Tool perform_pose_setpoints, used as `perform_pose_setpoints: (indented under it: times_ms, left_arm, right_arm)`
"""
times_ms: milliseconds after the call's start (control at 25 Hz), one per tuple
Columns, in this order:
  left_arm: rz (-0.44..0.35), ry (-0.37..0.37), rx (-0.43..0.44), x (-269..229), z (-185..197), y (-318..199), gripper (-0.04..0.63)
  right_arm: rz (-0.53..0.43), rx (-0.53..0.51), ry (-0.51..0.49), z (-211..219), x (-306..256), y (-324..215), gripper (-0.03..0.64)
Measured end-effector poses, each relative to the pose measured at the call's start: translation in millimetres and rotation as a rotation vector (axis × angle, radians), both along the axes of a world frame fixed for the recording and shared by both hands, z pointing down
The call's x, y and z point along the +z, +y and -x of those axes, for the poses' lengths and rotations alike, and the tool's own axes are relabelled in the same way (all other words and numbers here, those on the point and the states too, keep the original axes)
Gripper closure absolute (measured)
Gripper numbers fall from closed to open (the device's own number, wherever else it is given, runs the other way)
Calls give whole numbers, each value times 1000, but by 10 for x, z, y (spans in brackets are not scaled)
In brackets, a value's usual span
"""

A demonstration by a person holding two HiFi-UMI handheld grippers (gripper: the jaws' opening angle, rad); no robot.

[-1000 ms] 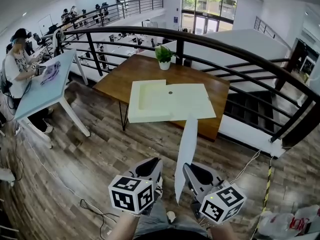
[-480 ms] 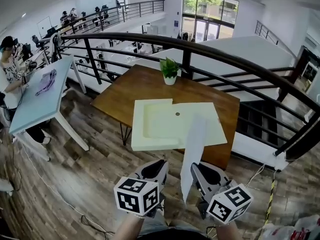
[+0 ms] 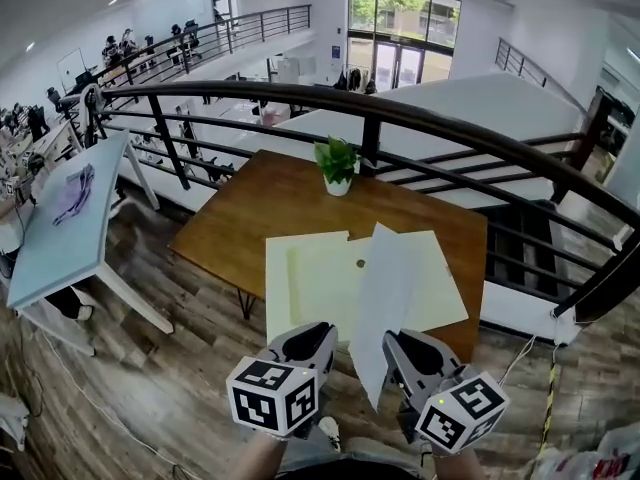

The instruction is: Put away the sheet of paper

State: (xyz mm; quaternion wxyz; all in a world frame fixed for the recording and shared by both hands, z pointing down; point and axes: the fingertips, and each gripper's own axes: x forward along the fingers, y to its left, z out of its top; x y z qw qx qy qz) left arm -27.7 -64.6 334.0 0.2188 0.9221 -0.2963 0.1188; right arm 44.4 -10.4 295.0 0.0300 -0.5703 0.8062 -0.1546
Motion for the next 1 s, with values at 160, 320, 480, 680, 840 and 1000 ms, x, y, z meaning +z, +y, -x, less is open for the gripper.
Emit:
perform_pose_setpoints:
  times_ms: [160,320,480,680,840,1000]
  left_arm:
    - [21,-5,22,56,-41,-162,546]
    - [55,-15,34,157,-67,-250,546]
    - [79,-23,29,232,-60,-380,546]
    - [92,-28,11,260,-131,-561,546]
    - [99,-30,-9,281,-226,-721,546]
    - [100,-30,-34,283,-359,-887,546]
  right_arm:
    - [15,18,-2,-30,24,-165,584]
    - [32,31,-1,-103,44,-277,584]
    - [38,45,-7,-213,36,-411,584]
    - [31,44,-12,-427,-28,-610,584]
    - [26,28,-3,-592,-57,-785,584]
    - [28,11,-1,-772,-53,-968,584]
